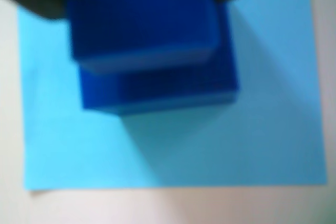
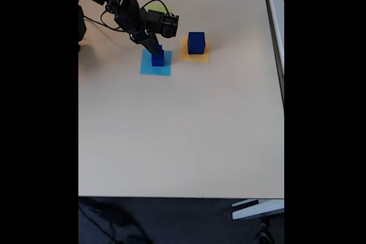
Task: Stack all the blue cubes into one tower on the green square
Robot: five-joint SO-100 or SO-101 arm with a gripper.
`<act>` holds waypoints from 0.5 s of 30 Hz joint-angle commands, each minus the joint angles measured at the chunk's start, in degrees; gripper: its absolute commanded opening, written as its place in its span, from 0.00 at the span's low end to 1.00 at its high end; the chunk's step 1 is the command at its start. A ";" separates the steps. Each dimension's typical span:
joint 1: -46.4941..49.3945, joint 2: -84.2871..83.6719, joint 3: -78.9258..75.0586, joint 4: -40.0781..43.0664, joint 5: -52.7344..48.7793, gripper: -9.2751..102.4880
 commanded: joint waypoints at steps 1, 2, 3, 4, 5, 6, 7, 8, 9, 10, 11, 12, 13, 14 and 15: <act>-0.18 1.85 -2.20 -0.70 -0.09 0.09; -0.18 1.85 -2.20 -0.70 -0.09 0.09; -0.26 1.85 -2.20 -0.70 0.00 0.09; -0.26 1.85 -2.29 -0.70 0.00 0.09; -0.26 1.85 -2.46 -0.70 0.00 0.09; -0.35 1.85 -2.46 -0.70 0.09 0.09; -0.44 1.85 -2.46 -0.70 0.18 0.09; -0.44 1.85 -2.46 -0.70 0.18 0.09; -0.53 1.85 -2.46 -0.70 0.18 0.09; -0.53 1.85 -2.46 -0.70 0.18 0.09; -0.53 1.85 -2.46 -0.70 0.18 0.09; -0.53 1.85 -2.46 -0.70 0.18 0.09; -0.53 1.85 -2.46 -0.70 0.09 0.09; -0.53 1.85 -2.55 -0.70 0.09 0.09; -0.53 1.85 -2.64 -0.62 0.00 0.09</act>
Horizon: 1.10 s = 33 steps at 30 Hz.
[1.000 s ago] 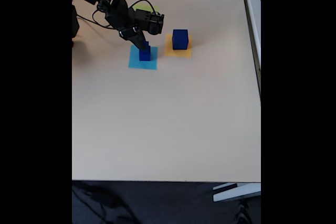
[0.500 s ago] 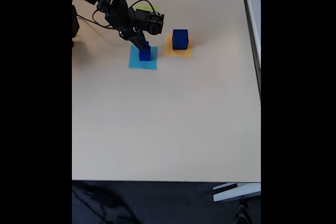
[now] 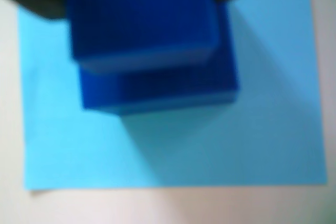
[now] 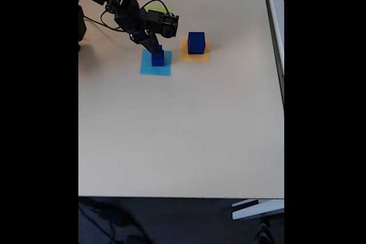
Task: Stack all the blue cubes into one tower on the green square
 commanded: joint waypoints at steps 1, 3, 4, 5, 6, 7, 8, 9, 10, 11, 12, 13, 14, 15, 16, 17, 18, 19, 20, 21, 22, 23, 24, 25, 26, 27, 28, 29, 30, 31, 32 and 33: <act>-0.53 1.85 -2.81 -0.62 0.00 0.09; -0.62 1.85 -2.81 -0.62 0.00 0.10; -0.62 1.85 -2.81 -0.62 0.00 0.10; -0.70 1.85 -2.81 -0.62 0.00 0.10; -0.70 1.85 -2.72 -0.62 0.00 0.10; -0.79 1.85 -2.72 -0.62 0.00 0.11; -0.79 1.85 -2.72 -0.62 0.00 0.13; -0.79 1.85 -2.72 -0.62 0.00 0.14; -0.79 1.93 -2.81 -0.62 0.00 0.14; -0.88 1.93 -2.81 -0.62 0.00 0.14; -0.88 1.93 -2.81 -0.62 0.00 0.14; -0.88 1.93 -2.81 -0.62 0.00 0.14; -0.88 1.93 -2.81 -0.62 0.09 0.14; -0.88 1.93 -2.81 -0.70 0.09 0.14; -0.88 1.93 -2.81 -0.70 0.09 0.14; -0.88 1.93 -2.81 -0.70 0.09 0.14; -0.88 1.93 -2.81 -0.70 0.09 0.14; -0.79 1.93 -2.81 -0.70 0.09 0.14; -0.79 1.93 -2.81 -0.70 0.09 0.15; -0.79 1.93 -2.81 -0.70 0.09 0.15; -0.79 1.93 -2.81 -0.70 0.09 0.15; -0.79 1.93 -2.81 -0.70 0.18 0.15; -0.79 1.93 -2.81 -0.70 0.18 0.16; -0.79 1.85 -2.81 -0.70 0.18 0.16; -0.79 1.85 -2.81 -0.70 0.09 0.17; -0.79 1.85 -2.81 -0.70 0.09 0.17; -0.70 1.85 -2.81 -0.70 0.09 0.17; -0.70 1.85 -2.81 -0.70 0.09 0.18; -0.62 1.85 -2.81 -0.70 0.00 0.19; -0.53 1.85 -2.81 -0.70 0.00 0.19; -0.53 1.85 -2.81 -0.70 0.00 0.19; -0.53 1.85 -2.81 -0.70 0.00 0.19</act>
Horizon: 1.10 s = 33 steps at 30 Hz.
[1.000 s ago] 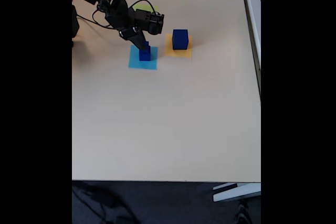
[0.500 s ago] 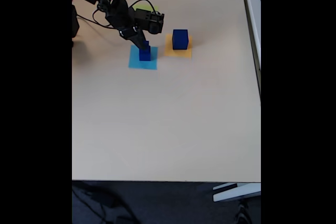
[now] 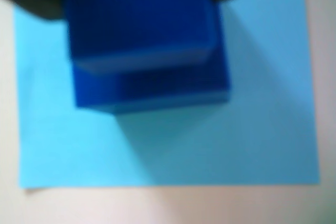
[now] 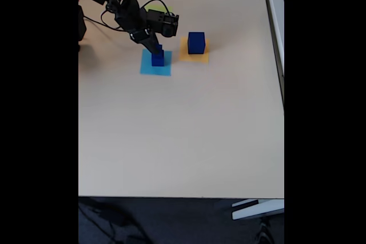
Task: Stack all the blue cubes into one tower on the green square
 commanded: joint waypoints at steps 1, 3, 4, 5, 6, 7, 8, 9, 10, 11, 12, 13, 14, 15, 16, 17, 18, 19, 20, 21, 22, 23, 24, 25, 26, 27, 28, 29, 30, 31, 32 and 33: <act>0.00 1.85 -2.81 -0.70 0.00 0.20; 0.09 1.85 -2.81 -0.62 -0.09 0.20; 0.09 1.85 -2.81 -0.62 -0.09 0.21; 0.09 1.85 -2.81 -0.62 -0.09 0.22; 0.09 1.76 -2.81 -0.62 -0.09 0.22; 0.00 1.76 -2.81 -0.62 0.00 0.22; -0.09 1.76 -2.81 -0.62 0.00 0.22; -0.09 1.76 -2.81 -0.62 0.00 0.22; -0.09 1.76 -2.81 -0.62 0.09 0.22; -0.09 1.76 -2.81 -0.62 0.09 0.22; -0.09 1.76 -2.81 -0.62 0.09 0.22; -0.09 1.76 -2.81 -0.62 0.09 0.22; -0.09 1.76 -2.81 -0.62 0.09 0.22; -0.09 1.76 -2.81 -0.62 0.09 0.22; -0.09 1.76 -2.81 -0.62 0.09 0.22; -0.09 1.76 -2.81 -0.62 0.09 0.22; -0.09 1.76 -2.81 -0.62 0.26 0.23; -0.09 1.76 -2.99 -0.62 0.26 0.23; -0.18 1.76 -3.34 -0.62 0.26 0.24; -0.18 1.76 -3.69 -0.62 0.18 0.24; -0.18 1.76 -3.96 -0.53 0.09 0.25; -0.18 1.76 -4.22 -0.53 0.00 0.26; -0.18 1.76 -4.39 -0.53 0.00 0.26; -0.18 1.76 -4.75 -0.26 0.00 0.27; -0.18 1.76 -5.10 -0.09 0.00 0.27; -0.18 1.76 -5.62 0.18 0.00 0.27; -0.18 1.76 -6.06 0.35 0.00 0.28; -0.18 1.85 -6.77 0.79 -0.09 0.28; -0.18 1.85 -7.73 1.49 -0.18 0.28; -0.26 1.85 -9.05 2.55 -0.26 0.29; -0.53 2.02 -10.46 3.87 -0.18 0.29; -0.79 2.20 -12.48 5.98 0.00 0.29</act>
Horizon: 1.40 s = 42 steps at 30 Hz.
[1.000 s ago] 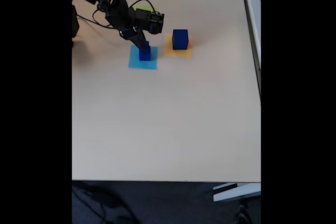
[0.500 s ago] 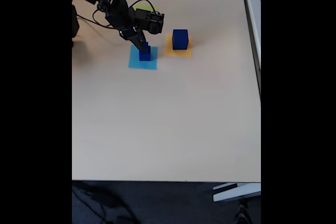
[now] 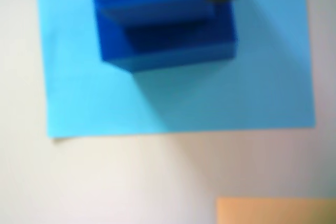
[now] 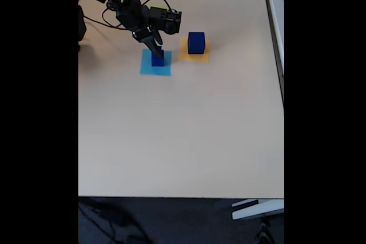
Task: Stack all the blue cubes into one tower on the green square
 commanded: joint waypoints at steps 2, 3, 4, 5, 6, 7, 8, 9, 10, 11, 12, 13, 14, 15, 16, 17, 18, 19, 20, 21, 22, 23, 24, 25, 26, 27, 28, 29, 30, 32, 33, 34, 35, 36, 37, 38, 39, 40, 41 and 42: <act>-1.32 2.20 -11.34 7.56 0.26 0.30; -1.49 2.11 -13.36 8.88 0.35 0.30; -1.85 1.85 -15.47 10.11 0.44 0.30; -2.29 1.14 -17.67 11.34 0.79 0.30; -2.90 0.62 -19.60 12.39 1.32 0.30; -3.78 0.09 -21.36 13.36 1.85 0.30; -4.83 -0.70 -23.03 14.24 2.72 0.30; -6.06 -1.41 -24.43 15.21 3.87 0.31; -7.47 -1.93 -25.49 15.82 5.27 0.31; -9.05 -2.55 -26.19 16.52 7.12 0.31; -10.81 -3.08 -26.72 16.96 9.05 0.31; -12.48 -3.69 -26.63 16.96 11.34 0.31; -14.24 -4.22 -26.37 17.05 13.80 0.31; -16.08 -4.92 -25.84 17.05 16.70 0.31; -17.75 -5.54 -25.40 16.96 19.60 0.31; -19.25 -6.24 -25.31 16.87 21.97 0.31; -20.65 -7.21 -25.40 16.87 24.17 0.31; -21.97 -8.09 -25.40 16.87 26.28 0.31; -23.12 -9.05 -25.40 16.70 28.21 0.31; -24.08 -10.02 -25.31 16.44 29.62 0.31; -25.05 -10.55 -24.96 16.26 31.20 0.31; -25.84 -11.16 -24.79 16.17 32.34 0.31; -26.54 -11.60 -24.43 16.00 33.05 0.31; -27.16 -11.78 -23.82 15.47 33.57 0.31; -27.69 -11.78 -22.94 14.59 33.93 0.31; -28.13 -11.95 -21.88 13.54 34.19 0.31; -28.56 -12.30 -20.74 12.48 34.54 0.31; -29.09 -12.48 -19.51 11.07 35.24 0.31; -29.79 -12.92 -18.46 10.02 36.12 0.31; -31.20 -14.41 -17.05 8.00 37.35 0.30; -31.99 -15.29 -16.17 6.59 38.14 0.30; -32.61 -16.17 -15.56 5.27 38.41 0.30; -32.96 -17.05 -14.85 3.69 38.50 0.30; -33.22 -17.93 -13.89 1.76 38.50 0.30; -33.40 -18.90 -13.18 0.35 38.67 0.30; -33.75 -19.34 -12.57 -0.44 39.02 0.30; -33.93 -19.42 -11.78 -1.23 39.29 0.30; -34.10 -19.51 -11.07 -1.85 39.64 0.30; -34.10 -19.51 -10.63 -2.02 39.64 0.30; -34.10 -19.51 -10.28 -2.20 39.55 0.29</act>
